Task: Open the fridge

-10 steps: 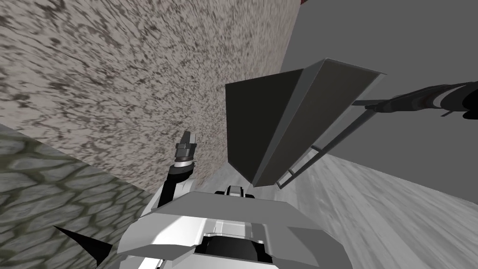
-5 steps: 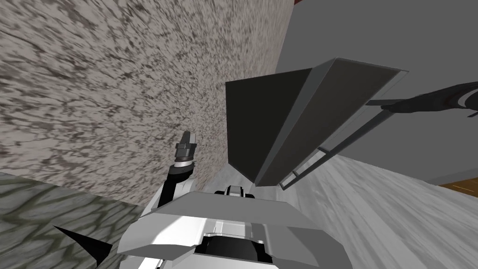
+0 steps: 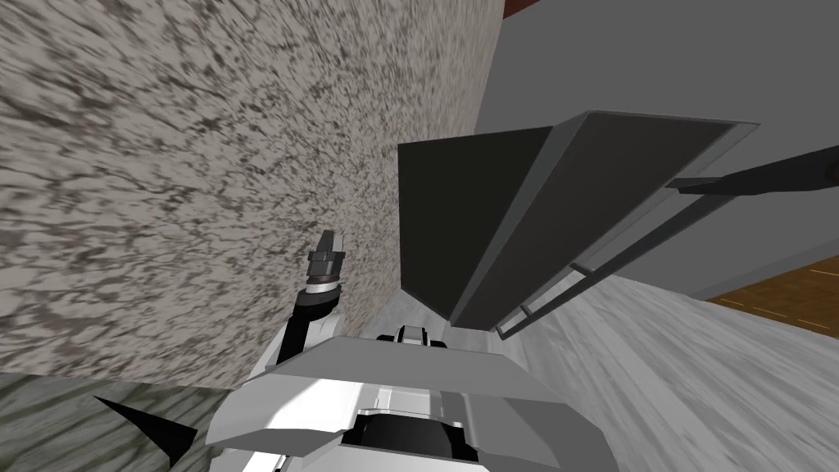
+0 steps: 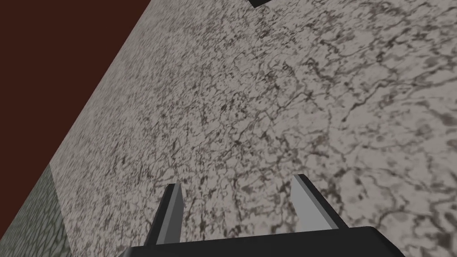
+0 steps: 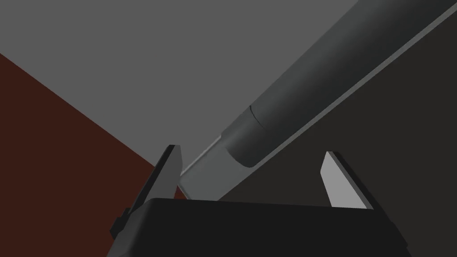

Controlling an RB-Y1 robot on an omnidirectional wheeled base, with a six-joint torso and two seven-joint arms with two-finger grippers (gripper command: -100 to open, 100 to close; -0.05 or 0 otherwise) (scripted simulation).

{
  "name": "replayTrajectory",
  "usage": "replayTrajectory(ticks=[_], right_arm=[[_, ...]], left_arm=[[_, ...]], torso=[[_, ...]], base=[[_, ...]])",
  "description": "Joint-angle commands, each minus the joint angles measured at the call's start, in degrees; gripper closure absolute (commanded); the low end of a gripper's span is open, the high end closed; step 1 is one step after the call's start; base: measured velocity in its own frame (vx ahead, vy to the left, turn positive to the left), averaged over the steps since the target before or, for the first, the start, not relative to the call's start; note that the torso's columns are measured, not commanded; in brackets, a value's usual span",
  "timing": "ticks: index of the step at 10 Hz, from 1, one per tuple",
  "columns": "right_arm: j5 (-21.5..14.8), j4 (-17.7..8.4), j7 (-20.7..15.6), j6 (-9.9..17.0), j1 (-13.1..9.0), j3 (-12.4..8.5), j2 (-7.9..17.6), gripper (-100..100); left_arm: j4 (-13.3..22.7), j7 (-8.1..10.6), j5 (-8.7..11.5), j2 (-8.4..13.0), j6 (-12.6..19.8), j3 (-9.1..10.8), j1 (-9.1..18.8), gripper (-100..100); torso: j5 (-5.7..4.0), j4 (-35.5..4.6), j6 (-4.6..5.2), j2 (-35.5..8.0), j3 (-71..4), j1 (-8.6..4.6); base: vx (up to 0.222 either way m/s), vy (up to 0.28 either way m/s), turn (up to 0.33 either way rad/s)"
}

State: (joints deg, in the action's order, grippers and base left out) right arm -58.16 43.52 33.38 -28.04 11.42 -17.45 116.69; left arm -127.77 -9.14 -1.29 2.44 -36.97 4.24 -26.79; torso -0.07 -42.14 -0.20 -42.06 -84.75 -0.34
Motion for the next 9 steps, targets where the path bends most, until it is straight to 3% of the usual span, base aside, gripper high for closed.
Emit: replayTrajectory(ticks=[1,2,3,6,7,8,9], right_arm=[[-3.7,1.5,3.0,-0.9,-3.1,0.8,-0.1,-100],[-4.2,1.5,3.0,-0.9,-3.1,0.8,-0.1,-100],[-4.6,1.4,4.8,-2.5,-3.1,0.3,2.2,-100],[-4.9,1.3,6.6,-4.0,-3.2,-0.3,4.4,-100],[-5.7,1.6,6.5,-3.9,-4.3,0.3,3.9,-100],[-6.0,1.8,7.0,-4.1,-4.6,0.4,4.0,0],[-5.9,1.7,7.0,-4.0,-4.6,0.4,4.0,0]], left_arm=[[0.0,0.0,0.0,0.0,0.0,0.0,0.0,0],[0.0,0.0,0.0,0.0,0.0,0.0,0.0,0],[0.0,0.0,0.0,0.0,0.0,0.0,0.0,0],[0.0,0.0,0.0,0.0,0.0,0.01,0.0,0],[0.0,0.0,0.0,0.0,0.0,0.01,0.0,0],[0.0,0.0,0.0,0.0,0.0,0.0,0.0,0],[0.0,0.0,0.0,0.0,0.0,0.0,0.0,0]], torso=[[-0.1,0.0,0.12,0.0,0.1,-0.11],[-0.08,-0.1,0.17,-0.1,0.1,-0.01],[-0.12,-0.1,0.16,0.0,0.0,-0.12],[0.03,-0.1,0.19,-0.1,0.1,0.19],[0.05,-0.1,0.19,-0.2,0.1,0.29],[0.04,-0.1,0.2,-0.2,0.2,0.36],[0.06,-0.1,0.21,-0.3,0.2,0.36]], base=[[0.008,-0.043,0.013],[-0.003,-0.013,-0.001],[0.007,-0.032,-0.064],[0.023,-0.047,-0.045],[0.011,-0.02,-0.003],[0.0,0.0,0.0],[0.0,0.0,0.0]])
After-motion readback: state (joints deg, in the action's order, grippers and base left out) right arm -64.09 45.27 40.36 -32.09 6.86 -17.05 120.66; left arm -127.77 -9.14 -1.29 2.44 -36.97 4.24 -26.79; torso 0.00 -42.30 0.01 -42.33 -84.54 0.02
